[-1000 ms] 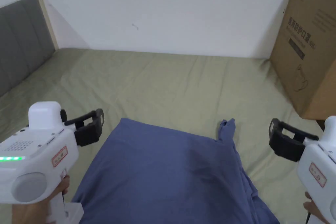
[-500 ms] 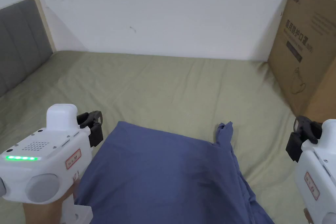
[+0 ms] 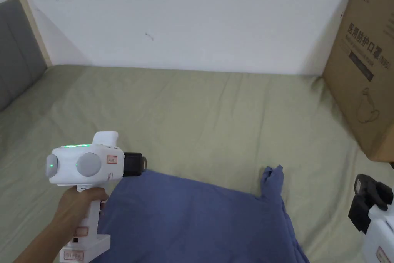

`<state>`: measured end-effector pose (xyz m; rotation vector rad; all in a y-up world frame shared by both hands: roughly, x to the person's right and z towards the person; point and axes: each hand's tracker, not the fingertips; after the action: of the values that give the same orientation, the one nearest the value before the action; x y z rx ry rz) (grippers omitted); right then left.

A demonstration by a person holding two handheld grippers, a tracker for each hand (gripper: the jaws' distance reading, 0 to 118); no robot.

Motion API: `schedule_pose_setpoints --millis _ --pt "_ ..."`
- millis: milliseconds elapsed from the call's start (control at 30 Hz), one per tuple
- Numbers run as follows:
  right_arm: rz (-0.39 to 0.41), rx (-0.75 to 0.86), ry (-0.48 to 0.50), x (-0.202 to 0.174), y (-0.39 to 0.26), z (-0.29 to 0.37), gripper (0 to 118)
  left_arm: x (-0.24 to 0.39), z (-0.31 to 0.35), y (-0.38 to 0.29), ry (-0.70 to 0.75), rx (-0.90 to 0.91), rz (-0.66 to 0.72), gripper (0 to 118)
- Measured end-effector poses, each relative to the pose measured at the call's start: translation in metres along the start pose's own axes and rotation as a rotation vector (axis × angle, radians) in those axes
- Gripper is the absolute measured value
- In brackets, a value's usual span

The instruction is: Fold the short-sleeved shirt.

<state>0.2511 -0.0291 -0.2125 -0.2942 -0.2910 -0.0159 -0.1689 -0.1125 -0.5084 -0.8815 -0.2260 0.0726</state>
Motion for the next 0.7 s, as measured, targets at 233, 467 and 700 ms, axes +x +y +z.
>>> schedule_pose_setpoints --millis 233,467,700 --pt "-0.012 -0.091 -0.027 0.001 -0.021 -0.058 0 -0.024 -0.112 0.02 0.096 -0.151 0.003 95" --pt "-0.037 -0.223 -0.027 0.0 -0.051 -0.098 0 -0.02 -0.153 -0.003 0.04 -0.255 0.043 13" --pt "-0.102 -0.421 0.042 0.005 -0.073 -0.156 55 -0.016 -0.136 -0.005 0.057 -0.168 -0.013 2"
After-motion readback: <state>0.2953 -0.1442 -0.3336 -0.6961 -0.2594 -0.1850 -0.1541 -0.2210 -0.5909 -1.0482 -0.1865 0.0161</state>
